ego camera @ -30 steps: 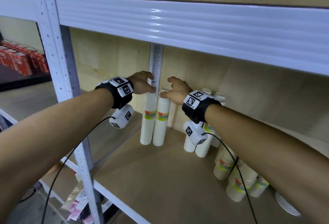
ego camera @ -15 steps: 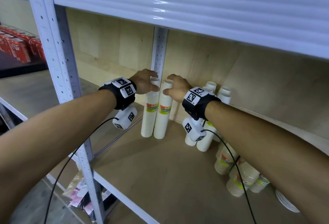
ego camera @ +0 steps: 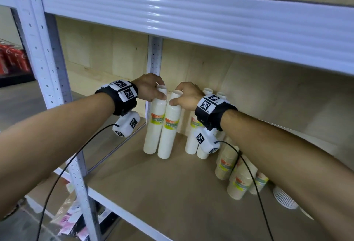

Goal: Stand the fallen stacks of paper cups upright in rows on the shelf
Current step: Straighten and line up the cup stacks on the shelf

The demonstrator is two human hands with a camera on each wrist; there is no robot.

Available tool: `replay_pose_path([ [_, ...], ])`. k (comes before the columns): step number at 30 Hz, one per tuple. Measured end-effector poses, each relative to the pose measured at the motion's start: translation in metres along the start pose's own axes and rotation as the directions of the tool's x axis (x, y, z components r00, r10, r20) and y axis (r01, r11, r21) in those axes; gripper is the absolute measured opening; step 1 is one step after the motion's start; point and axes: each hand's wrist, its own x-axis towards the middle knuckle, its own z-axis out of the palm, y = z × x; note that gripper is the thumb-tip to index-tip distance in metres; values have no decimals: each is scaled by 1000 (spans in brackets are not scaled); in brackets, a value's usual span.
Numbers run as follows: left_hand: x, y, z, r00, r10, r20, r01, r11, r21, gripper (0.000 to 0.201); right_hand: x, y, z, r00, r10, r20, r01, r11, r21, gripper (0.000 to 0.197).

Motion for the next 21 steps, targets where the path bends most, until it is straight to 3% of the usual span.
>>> replay_pose_path([
  [11,-5,53,30,982,110,157,-104,993,-47,30,-50,27,-48,994,104,-33,-105,994,-28,46],
  [21,1,74,58,966,184,181,-178,983,-47,34,-75,50,-66,979,171,-111,-176,984,-36,52],
])
